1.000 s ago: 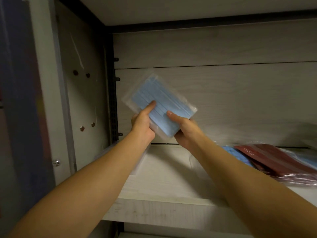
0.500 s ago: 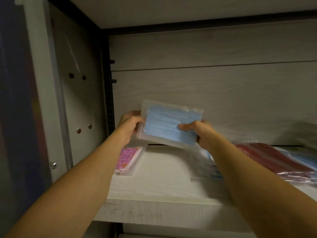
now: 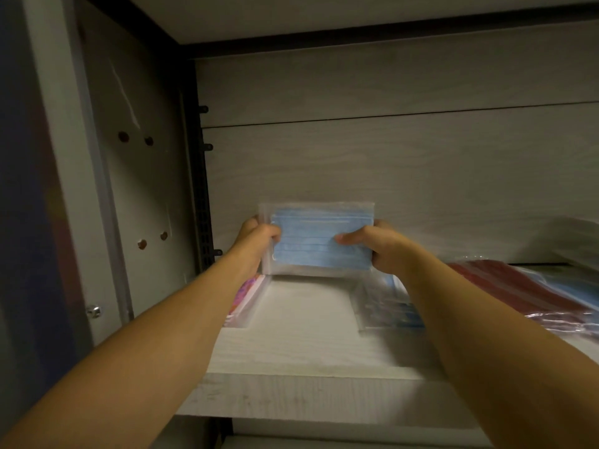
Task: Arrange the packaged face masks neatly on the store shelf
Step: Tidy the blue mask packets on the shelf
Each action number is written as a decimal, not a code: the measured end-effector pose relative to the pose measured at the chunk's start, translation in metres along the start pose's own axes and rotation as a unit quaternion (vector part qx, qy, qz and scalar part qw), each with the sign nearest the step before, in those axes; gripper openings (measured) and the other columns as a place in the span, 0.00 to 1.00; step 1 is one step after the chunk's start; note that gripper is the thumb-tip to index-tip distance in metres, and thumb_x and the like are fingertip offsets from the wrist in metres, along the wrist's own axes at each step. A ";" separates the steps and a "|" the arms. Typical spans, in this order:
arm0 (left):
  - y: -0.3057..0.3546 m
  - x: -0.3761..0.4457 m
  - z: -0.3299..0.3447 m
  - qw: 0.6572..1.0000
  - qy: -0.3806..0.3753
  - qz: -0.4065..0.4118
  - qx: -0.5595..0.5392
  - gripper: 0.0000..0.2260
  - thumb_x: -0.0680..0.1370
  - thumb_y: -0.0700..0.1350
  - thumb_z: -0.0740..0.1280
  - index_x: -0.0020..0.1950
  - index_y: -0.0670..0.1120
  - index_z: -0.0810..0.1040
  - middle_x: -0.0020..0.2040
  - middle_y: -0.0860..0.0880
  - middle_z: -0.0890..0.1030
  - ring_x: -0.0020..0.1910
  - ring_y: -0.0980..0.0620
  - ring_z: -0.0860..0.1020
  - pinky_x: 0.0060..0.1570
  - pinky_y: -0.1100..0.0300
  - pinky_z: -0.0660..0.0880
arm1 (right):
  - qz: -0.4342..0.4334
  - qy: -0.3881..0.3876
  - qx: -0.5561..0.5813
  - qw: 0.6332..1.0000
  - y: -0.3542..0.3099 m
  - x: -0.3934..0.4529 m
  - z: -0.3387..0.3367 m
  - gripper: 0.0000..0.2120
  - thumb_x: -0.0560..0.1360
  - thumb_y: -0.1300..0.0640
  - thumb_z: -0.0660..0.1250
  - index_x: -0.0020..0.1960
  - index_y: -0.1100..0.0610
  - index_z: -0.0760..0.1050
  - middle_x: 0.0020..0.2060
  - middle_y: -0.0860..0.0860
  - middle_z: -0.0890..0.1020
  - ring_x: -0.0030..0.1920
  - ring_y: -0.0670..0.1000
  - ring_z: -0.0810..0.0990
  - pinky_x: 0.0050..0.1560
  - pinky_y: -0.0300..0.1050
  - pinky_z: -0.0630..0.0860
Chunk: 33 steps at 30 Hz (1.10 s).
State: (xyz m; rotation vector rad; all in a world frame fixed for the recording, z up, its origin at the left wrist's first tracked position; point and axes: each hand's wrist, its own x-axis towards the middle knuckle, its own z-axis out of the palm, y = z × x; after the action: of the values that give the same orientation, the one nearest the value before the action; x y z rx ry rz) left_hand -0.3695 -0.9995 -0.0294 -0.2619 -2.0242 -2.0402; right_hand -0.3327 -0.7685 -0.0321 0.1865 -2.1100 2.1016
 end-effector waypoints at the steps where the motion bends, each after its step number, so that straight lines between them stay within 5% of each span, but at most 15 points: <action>1: -0.002 0.000 -0.001 1.000 0.003 -0.010 0.007 0.07 0.71 0.30 0.64 0.46 0.40 0.73 0.39 0.44 0.74 0.36 0.48 0.74 0.30 0.62 0.70 | 0.012 -0.016 -0.006 1.000 0.002 -0.001 0.000 0.34 0.59 0.62 0.84 0.62 0.62 0.77 0.56 0.59 0.84 0.55 0.61 0.84 0.58 0.61 0.80; 6: -0.011 0.000 0.000 0.999 0.006 -0.046 0.012 0.10 0.71 0.28 0.61 0.34 0.42 0.69 0.32 0.45 0.69 0.31 0.49 0.68 0.31 0.61 0.63 | 0.035 -0.063 -0.016 0.997 0.012 -0.002 -0.004 0.38 0.53 0.62 0.87 0.61 0.62 0.78 0.56 0.58 0.85 0.57 0.61 0.83 0.59 0.60 0.79; 10: -0.014 0.003 0.003 0.999 0.016 -0.050 -0.006 0.11 0.70 0.27 0.62 0.33 0.41 0.69 0.31 0.46 0.69 0.31 0.48 0.68 0.31 0.62 0.62 | 0.015 -0.026 -0.013 0.999 0.012 -0.001 -0.003 0.22 0.65 0.71 0.78 0.57 0.61 0.79 0.54 0.59 0.84 0.55 0.60 0.83 0.56 0.58 0.80; 18: -0.014 0.005 0.002 0.997 -0.007 -0.050 -0.050 0.11 0.69 0.27 0.61 0.43 0.40 0.76 0.40 0.43 0.78 0.41 0.43 0.78 0.37 0.53 0.76 | -0.009 -0.019 0.001 1.000 0.012 0.000 -0.005 0.22 0.65 0.70 0.78 0.57 0.60 0.79 0.54 0.59 0.85 0.54 0.59 0.84 0.53 0.57 0.81; 23: -0.002 0.010 -0.001 0.994 -0.049 -0.012 -0.092 0.15 0.67 0.25 0.61 0.46 0.40 0.79 0.42 0.42 0.81 0.44 0.41 0.81 0.42 0.52 0.79 | -0.030 -0.008 0.021 0.999 0.004 0.001 -0.004 0.35 0.56 0.63 0.83 0.62 0.62 0.77 0.54 0.59 0.85 0.53 0.61 0.85 0.53 0.60 0.82; 25: 0.004 0.011 -0.005 0.993 -0.070 0.009 -0.095 0.16 0.69 0.25 0.61 0.48 0.41 0.81 0.42 0.42 0.83 0.44 0.42 0.82 0.46 0.50 0.79 | -0.040 -0.002 0.042 0.998 0.002 0.001 -0.002 0.32 0.60 0.65 0.82 0.61 0.63 0.77 0.54 0.60 0.85 0.51 0.60 0.86 0.50 0.57 0.83; 28: 0.012 0.011 -0.011 0.993 -0.056 0.037 -0.096 0.11 0.72 0.31 0.66 0.49 0.43 0.82 0.42 0.44 0.84 0.43 0.44 0.82 0.45 0.48 0.79 | -0.046 0.012 0.074 0.996 -0.002 -0.003 0.002 0.20 0.68 0.68 0.77 0.58 0.63 0.78 0.51 0.59 0.85 0.47 0.57 0.86 0.43 0.51 0.83; 30: 0.017 0.010 -0.013 0.989 -0.030 0.031 -0.139 0.10 0.71 0.41 0.72 0.52 0.45 0.83 0.45 0.46 0.84 0.47 0.44 0.82 0.42 0.52 0.80 | -0.046 0.017 0.125 0.991 -0.005 -0.005 0.006 0.22 0.68 0.69 0.76 0.61 0.64 0.77 0.52 0.59 0.85 0.49 0.59 0.86 0.42 0.51 0.83; 33: 0.021 0.004 -0.008 0.970 -0.055 -0.023 -0.236 0.16 0.71 0.52 0.75 0.56 0.48 0.81 0.51 0.45 0.83 0.54 0.44 0.81 0.56 0.44 0.79 | -0.047 0.019 0.238 0.970 -0.009 -0.004 0.019 0.25 0.69 0.70 0.75 0.65 0.62 0.76 0.57 0.59 0.84 0.55 0.61 0.84 0.49 0.57 0.83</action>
State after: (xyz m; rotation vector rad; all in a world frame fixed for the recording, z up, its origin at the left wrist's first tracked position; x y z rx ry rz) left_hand -0.3668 -1.0078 -0.0081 -0.4249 -1.5816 -2.5675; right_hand -0.3272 -0.7874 -0.0239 0.2916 -1.5054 2.4902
